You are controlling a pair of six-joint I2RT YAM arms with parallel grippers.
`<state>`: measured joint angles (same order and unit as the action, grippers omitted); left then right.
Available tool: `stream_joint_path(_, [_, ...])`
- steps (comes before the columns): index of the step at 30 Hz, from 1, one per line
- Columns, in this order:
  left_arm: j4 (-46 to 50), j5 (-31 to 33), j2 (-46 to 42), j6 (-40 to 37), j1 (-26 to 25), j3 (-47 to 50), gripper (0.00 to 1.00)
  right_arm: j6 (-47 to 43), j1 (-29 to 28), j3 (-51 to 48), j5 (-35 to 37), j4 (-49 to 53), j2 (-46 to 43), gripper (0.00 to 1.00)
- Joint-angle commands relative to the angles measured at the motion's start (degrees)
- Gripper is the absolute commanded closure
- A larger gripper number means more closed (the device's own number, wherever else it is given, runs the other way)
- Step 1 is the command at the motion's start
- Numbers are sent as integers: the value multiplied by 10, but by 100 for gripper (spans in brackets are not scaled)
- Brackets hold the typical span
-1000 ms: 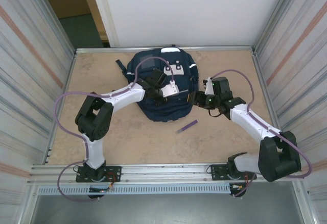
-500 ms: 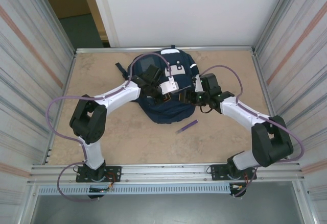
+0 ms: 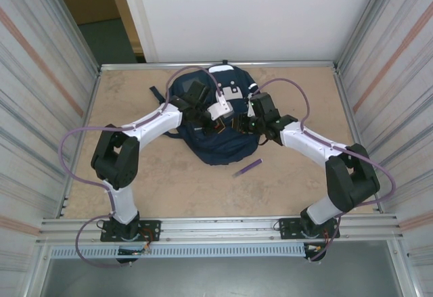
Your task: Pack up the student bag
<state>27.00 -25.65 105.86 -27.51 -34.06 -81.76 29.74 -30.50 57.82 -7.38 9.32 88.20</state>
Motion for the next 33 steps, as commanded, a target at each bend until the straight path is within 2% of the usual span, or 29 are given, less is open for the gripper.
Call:
stream_joint_path(1, [-42, -117, -24, 26, -12, -26, 100, -9, -8, 0, 50, -3, 17, 82])
stream_joint_path(3, [-51, -126, -24, 39, -7, -23, 100, -10, -9, -8, 56, -7, 10, 84])
stream_joint_path(9, [-54, -135, -30, 43, -3, -19, 100, -5, -8, -17, 74, 2, -1, 81])
stream_joint_path(12, [-58, -138, -35, 43, -2, -17, 100, -14, -17, -7, 88, 13, 5, 67])
stream_joint_path(13, [-58, -141, -36, 42, -2, -16, 100, -18, -20, -6, 95, 14, 6, 65])
stream_joint_path(18, [-68, -163, -42, 49, 1, -13, 100, -49, -28, -7, 30, -19, 10, 70])
stream_joint_path(20, [-74, -181, -44, 54, 2, -12, 100, -44, -32, 6, 54, 1, 18, 69])
stream_joint_path(21, [-77, -187, -45, 57, 2, -13, 100, -37, -35, 18, 87, 23, 25, 63])
stream_joint_path(22, [-79, -191, -46, 60, 2, -13, 100, -28, -39, 31, 122, 47, 32, 51])
stream_joint_path(23, [-84, -191, -46, 64, 2, -13, 100, -9, -40, 44, 164, 78, 40, 46])
stream_joint_path(25, [-85, -189, -47, 67, 3, -12, 100, 14, -40, 52, 187, 104, 41, 47])
stream_joint_path(29, [-79, -186, -47, 62, 2, -13, 100, 41, -30, 25, 182, 89, 4, 77])
stream_joint_path(31, [-76, -181, -49, 59, 3, -10, 100, 46, -21, 23, 197, 104, -8, 83])
stream_joint_path(33, [-74, -172, -49, 58, 2, -8, 100, 37, -12, 21, 189, 106, -19, 84])
